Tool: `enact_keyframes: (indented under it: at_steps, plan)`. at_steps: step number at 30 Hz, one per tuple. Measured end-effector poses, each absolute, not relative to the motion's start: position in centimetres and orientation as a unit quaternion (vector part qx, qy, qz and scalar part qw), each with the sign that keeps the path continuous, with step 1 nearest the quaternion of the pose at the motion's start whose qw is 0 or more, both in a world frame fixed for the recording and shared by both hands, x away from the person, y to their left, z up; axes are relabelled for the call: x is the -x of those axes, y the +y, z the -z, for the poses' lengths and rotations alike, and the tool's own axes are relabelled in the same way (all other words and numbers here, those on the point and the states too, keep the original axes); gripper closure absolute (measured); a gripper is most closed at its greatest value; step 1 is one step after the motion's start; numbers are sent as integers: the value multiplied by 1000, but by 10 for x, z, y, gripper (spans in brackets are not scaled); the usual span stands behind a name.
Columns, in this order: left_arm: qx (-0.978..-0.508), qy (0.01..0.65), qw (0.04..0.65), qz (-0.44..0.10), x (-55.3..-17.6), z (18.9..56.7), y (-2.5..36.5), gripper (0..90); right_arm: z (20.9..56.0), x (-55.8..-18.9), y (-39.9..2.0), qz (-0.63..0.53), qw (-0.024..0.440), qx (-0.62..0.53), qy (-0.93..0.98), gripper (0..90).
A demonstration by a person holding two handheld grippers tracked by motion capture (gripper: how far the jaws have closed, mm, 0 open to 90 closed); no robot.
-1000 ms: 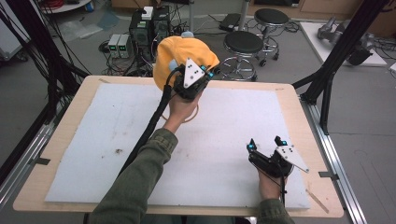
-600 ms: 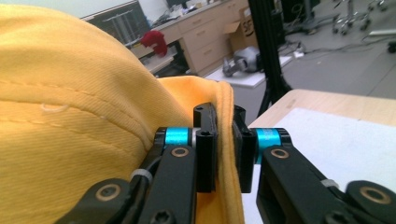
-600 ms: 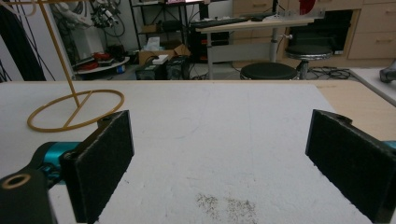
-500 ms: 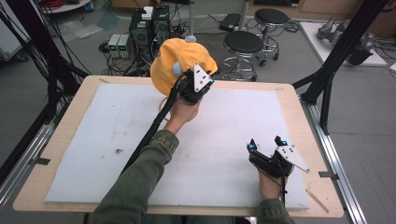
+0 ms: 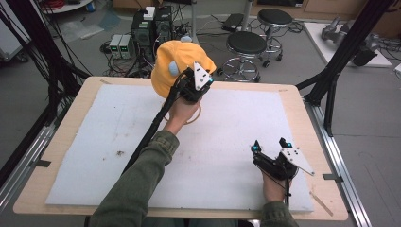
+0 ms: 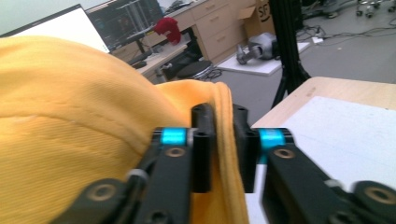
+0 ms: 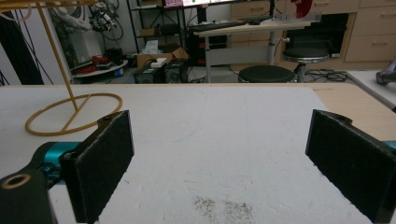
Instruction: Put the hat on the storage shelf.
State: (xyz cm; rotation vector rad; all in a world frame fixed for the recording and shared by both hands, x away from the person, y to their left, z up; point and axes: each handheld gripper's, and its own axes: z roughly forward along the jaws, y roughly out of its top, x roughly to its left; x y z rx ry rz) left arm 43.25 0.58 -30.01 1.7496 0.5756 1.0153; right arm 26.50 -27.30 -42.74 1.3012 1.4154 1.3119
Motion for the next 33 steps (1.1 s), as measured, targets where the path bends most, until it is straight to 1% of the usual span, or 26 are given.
enact_keyframes:
  at_steps: [2, 4, 7, 12, 13, 19, 22, 24, 25, 27, 33]
  plan:
    - [-724, 233, 505, -409, -432, 300, 6, 626, 427, -265, -273, -517, 397, -513, 558, 66]
    - [-725, 225, 509, -407, -430, 299, 4, 603, 427, -265, -273, -517, 399, -512, 558, 66]
    - [-722, 223, 508, -414, -428, 298, 2, 526, 427, -264, -273, -517, 397, -515, 557, 66]
    - [-713, 221, 521, -414, -423, 293, 3, 496, 427, -264, -274, -519, 398, -514, 556, 66]
    - [-711, 220, 525, -412, -422, 292, 4, 479, 427, -264, -274, -519, 397, -515, 554, 66]
    - [-695, 219, 557, -399, -416, 281, 12, 450, 427, -264, -274, -519, 397, -516, 553, 66]
    - [-688, 217, 568, -396, -413, 278, 18, 437, 427, -264, -274, -519, 399, -514, 554, 66]
    - [-683, 216, 576, -394, -410, 276, 23, 404, 427, -264, -274, -519, 399, -514, 553, 66]
    - [-674, 217, 589, -389, -407, 274, 29, 391, 427, -264, -274, -519, 399, -515, 554, 66]
    - [-671, 217, 594, -388, -405, 274, 32, 365, 427, -264, -274, -519, 399, -515, 554, 66]
    - [-638, 216, 629, -387, -391, 269, 51, 323, 427, -264, -274, -519, 399, -515, 553, 66]
